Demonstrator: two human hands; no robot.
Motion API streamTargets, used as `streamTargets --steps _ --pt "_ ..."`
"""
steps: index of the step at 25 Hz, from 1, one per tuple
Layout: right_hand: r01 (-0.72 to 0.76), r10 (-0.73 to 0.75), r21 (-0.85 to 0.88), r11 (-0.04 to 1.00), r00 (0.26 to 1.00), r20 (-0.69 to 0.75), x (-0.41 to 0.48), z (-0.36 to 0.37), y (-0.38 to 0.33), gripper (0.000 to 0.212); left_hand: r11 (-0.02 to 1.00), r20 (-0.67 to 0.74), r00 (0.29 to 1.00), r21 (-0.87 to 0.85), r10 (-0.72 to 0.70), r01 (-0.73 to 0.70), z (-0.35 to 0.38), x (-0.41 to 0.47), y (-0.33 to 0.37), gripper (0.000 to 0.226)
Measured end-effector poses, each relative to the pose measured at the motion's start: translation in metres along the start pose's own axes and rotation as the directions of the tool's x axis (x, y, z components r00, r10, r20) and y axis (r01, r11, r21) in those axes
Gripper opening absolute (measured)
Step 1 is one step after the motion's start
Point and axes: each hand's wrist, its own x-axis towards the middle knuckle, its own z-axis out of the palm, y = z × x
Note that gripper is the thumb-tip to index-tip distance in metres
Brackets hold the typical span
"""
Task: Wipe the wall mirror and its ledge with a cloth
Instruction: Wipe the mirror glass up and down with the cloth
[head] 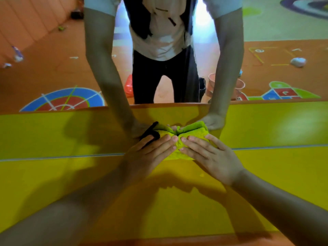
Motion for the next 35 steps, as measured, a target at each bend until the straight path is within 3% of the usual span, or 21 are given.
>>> streamTargets --steps 7,16,19,22,27,32,35 --pt "-0.017 0.018 -0.054 0.998 1.000 0.011 0.019 -0.050 0.039 0.056 0.994 -0.029 0.994 -0.016 -0.106 0.105 -0.037 0.039 -0.011 0.054" --pt "-0.004 -0.018 -0.155 0.988 0.989 -0.144 0.131 -0.220 0.185 0.063 0.994 -0.079 0.995 0.087 -0.054 0.061 -0.203 0.177 -0.152 0.065" --pt "-0.015 -0.022 -0.202 0.979 0.983 -0.180 0.175 -0.289 0.236 0.066 0.991 -0.093 0.990 0.078 -0.102 0.110 -0.262 0.228 -0.201 0.076" --pt "-0.034 -0.020 -0.248 0.968 0.977 -0.213 0.216 -0.351 0.282 0.073 0.969 -0.155 0.977 0.179 -0.144 0.172 -0.307 0.276 -0.245 0.087" --pt "-0.090 0.007 -0.269 0.959 0.956 -0.294 0.275 -0.438 0.348 0.073 0.936 -0.238 0.965 0.300 -0.113 0.184 -0.390 0.346 -0.316 0.076" --pt "-0.189 0.091 -0.269 0.944 0.936 -0.340 0.335 -0.518 0.408 0.088 0.910 -0.287 0.951 0.352 -0.117 0.219 -0.465 0.412 -0.388 0.072" --pt "-0.239 0.129 -0.250 0.938 0.912 -0.389 0.375 -0.572 0.448 0.075 0.898 -0.349 0.925 0.343 -0.149 0.274 -0.515 0.459 -0.431 0.069"
